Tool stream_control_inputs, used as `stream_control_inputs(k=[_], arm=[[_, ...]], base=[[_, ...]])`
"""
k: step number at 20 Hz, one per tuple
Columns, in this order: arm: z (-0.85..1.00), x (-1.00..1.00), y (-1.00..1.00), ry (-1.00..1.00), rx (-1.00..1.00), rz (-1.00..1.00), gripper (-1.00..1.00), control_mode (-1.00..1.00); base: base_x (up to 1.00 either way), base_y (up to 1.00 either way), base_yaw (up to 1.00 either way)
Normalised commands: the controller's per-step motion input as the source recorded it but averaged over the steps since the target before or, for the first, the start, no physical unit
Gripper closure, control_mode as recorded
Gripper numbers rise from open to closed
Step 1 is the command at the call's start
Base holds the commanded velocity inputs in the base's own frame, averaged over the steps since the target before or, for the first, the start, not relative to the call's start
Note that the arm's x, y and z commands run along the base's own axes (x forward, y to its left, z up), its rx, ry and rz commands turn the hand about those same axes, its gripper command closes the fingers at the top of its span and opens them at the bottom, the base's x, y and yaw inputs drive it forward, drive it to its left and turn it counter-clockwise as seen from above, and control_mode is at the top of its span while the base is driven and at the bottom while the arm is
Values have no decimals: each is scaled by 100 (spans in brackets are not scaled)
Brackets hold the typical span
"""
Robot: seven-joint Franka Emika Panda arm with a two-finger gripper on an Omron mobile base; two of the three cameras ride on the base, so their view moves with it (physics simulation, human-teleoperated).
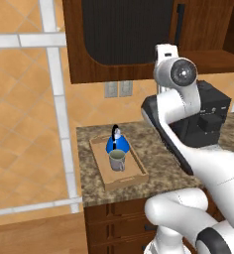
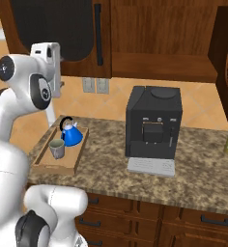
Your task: Pick the kettle from the counter and place it on the tray. Then pick the mug from the cabinet and place it on the tray. Then close the cabinet doors.
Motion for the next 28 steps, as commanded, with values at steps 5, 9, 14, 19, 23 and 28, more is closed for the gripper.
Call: stream_control_inputs(k=[5, 9, 14, 19, 23, 28], arm=[[1, -41, -64, 10, 17, -5, -100, -100], [-2, -17, -64, 3, 28, 0, -100, -100], [-1, -55, -80, -2, 37, -20, -100, -100], [-22, -18, -68, 4, 9, -38, -100, -100], [-34, 0, -47, 14, 1, -30, -100, -100], [-43, 0, -38, 2, 7, -21, -100, -100]], base=[[0, 0, 0], [0, 0, 0], [0, 0, 0], [0, 0, 0], [0, 0, 0], [0, 0, 0]])
